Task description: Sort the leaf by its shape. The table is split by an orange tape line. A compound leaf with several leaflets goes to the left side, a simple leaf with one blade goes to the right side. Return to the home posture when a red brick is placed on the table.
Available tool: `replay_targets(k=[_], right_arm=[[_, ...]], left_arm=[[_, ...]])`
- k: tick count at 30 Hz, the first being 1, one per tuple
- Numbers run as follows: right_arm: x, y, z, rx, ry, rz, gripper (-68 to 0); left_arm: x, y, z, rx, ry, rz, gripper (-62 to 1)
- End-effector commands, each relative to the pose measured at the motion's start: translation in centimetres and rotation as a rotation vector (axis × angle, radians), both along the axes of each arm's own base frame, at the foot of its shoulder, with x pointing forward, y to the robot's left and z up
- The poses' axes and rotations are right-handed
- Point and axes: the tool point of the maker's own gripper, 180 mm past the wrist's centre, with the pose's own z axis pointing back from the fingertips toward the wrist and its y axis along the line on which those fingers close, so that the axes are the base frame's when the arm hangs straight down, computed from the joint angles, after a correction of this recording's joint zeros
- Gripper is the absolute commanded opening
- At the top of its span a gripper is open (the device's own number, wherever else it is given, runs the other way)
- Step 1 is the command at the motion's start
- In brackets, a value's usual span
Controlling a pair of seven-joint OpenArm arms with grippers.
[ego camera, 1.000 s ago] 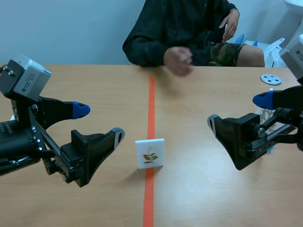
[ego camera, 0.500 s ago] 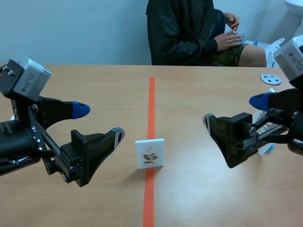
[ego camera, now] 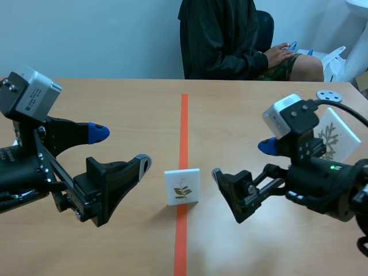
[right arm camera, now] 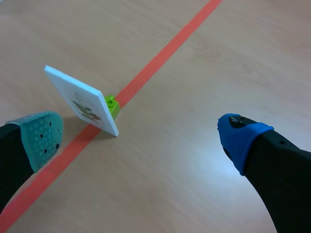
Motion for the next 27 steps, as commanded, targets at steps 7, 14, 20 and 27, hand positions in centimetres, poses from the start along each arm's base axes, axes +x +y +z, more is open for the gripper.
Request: replay_targets(k=[7, 14, 20, 27], right_arm=[[1.1, 2.2, -0.3, -0.024, -0.074, 0.083, 0.4], [1.9, 4.8, -2.9, -0.058, -0.087, 0.167, 0.4], [2.6, 7.2, -4.5, -0.049, -0.096, 0.216, 0.4], [1.9, 9.0, -5.7, -0.025, -0.069, 0.227, 0.4]], left_arm=[[0.1, 0.4, 0.2, 0.014, -0.01, -0.008, 1.4], [0.1, 0.3, 0.3, 0.008, -0.012, -0.007, 1.4], [0.1, 0.3, 0.3, 0.008, -0.012, -0.007, 1.4], [0.1, 0.3, 0.3, 0.009, -0.012, -0.007, 1.4]])
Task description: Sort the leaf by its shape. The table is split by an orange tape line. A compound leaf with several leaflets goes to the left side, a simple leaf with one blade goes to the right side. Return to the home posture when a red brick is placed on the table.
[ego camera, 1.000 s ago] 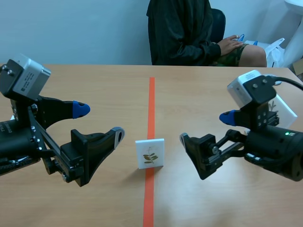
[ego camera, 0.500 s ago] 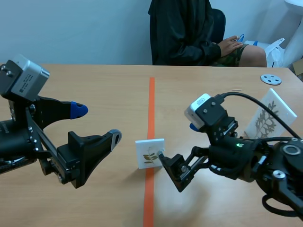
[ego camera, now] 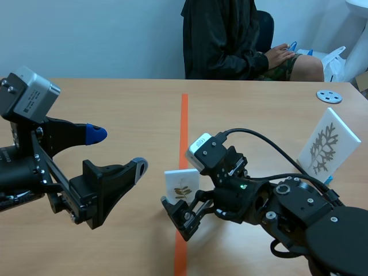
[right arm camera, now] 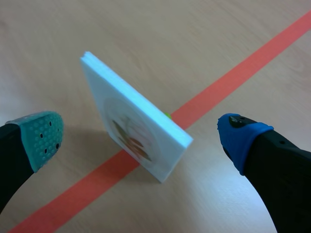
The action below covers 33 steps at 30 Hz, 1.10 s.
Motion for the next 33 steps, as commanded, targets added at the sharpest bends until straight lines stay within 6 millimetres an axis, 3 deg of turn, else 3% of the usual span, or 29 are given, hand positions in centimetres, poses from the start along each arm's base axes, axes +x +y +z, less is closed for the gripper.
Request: replay_targets(k=[1, 18, 23, 33], right_arm=[[0.6, 0.1, 1.2, 0.015, -0.039, 0.002, 0.4], [0.0, -0.4, -0.5, -0.009, 0.001, -0.001, -24.5], [0.2, -0.6, -0.6, -0.014, 0.0, -0.011, -27.7], [0.2, -0.7, -0.6, -0.016, -0.003, -0.018, -46.5]], left_arm=[[0.2, 0.0, 0.5, -0.021, -0.014, 0.006, 1.4], [0.2, 0.0, 0.5, -0.02, -0.015, 0.006, 1.4], [0.2, 0.0, 0.5, -0.02, -0.015, 0.008, 1.4], [0.2, 0.0, 0.5, -0.02, -0.015, 0.008, 1.4]])
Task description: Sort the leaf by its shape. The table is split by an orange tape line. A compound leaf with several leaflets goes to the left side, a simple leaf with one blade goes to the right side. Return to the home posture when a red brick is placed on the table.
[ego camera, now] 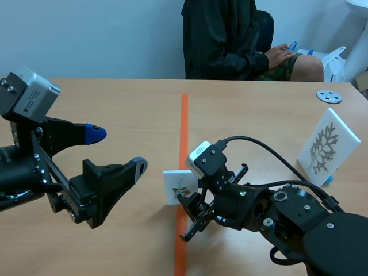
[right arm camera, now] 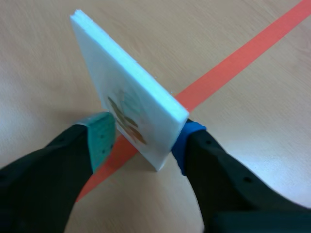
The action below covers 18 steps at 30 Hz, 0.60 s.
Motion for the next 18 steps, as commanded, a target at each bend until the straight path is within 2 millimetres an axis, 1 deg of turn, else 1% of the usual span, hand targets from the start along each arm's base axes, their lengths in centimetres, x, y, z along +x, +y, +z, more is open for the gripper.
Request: replay_targets(k=[1, 5, 15, 16, 18], right_arm=[[0.64, -0.13, 0.79, 0.014, -0.027, -0.001, -48.4], [0.64, -0.13, 0.79, 0.014, -0.027, -0.001, -53.9], [0.65, -0.26, 0.75, 0.011, -0.027, -0.001, -65.0], [0.65, -0.35, 0.72, 0.009, -0.027, -0.001, -66.1], [0.75, -0.44, 0.91, 0.012, -0.035, -0.001, -66.0]], left_arm=[[0.2, -0.04, 0.54, -0.02, -0.015, 0.005, 1.4], [0.2, -0.04, 0.54, -0.02, -0.015, 0.005, 1.4], [0.2, -0.04, 0.54, -0.02, -0.015, 0.005, 1.4], [0.2, -0.04, 0.54, -0.02, -0.015, 0.005, 1.4], [0.2, -0.04, 0.54, -0.02, -0.015, 0.005, 1.4]])
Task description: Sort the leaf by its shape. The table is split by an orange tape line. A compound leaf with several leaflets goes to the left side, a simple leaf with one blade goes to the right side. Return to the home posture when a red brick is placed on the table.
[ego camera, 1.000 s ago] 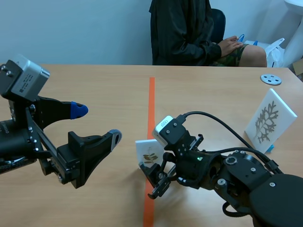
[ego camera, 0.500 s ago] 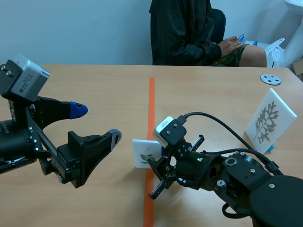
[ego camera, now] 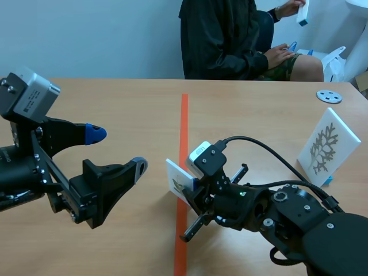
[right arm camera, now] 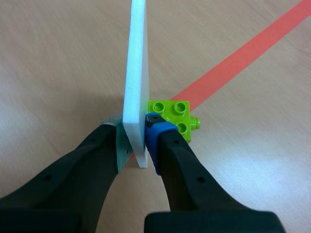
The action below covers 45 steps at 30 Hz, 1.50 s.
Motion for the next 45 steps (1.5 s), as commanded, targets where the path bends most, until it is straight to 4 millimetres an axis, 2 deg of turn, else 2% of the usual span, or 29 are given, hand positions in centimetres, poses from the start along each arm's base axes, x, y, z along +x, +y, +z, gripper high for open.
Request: replay_targets(k=[1, 5, 9, 19, 24, 36, 40, 45], right_arm=[[0.9, -0.5, 1.2, 0.014, -0.044, -0.002, -66.0], [1.7, -0.9, 3.3, 0.017, -0.106, 0.007, -66.0], [2.2, -2.2, 5.1, 0.005, -0.152, -0.012, -66.0], [2.0, -7.9, 7.9, 0.045, -0.142, -0.21, -66.0], [0.5, -10.5, 7.7, 0.075, -0.101, -0.292, -66.0], [-1.5, -19.0, 6.8, 0.024, -0.063, -0.509, -66.0], [-1.3, -21.0, 7.2, 0.003, -0.077, -0.553, -66.0], [-0.6, -21.9, 6.8, 0.001, -0.076, -0.582, -66.0]], left_arm=[[0.2, 0.0, 0.5, -0.02, -0.015, 0.005, 1.4], [0.2, 0.0, 0.5, -0.02, -0.015, 0.005, 1.4], [0.2, 0.0, 0.5, -0.02, -0.015, 0.005, 1.4], [0.2, 0.0, 0.5, -0.02, -0.014, 0.005, 1.4], [0.2, 0.0, 0.5, -0.02, -0.014, 0.005, 1.4], [0.2, 0.0, 0.5, -0.02, -0.015, 0.005, 1.4], [0.2, 0.0, 0.6, -0.023, -0.018, 0.005, 1.4], [0.2, 0.0, 0.6, -0.023, -0.017, 0.005, 1.4]])
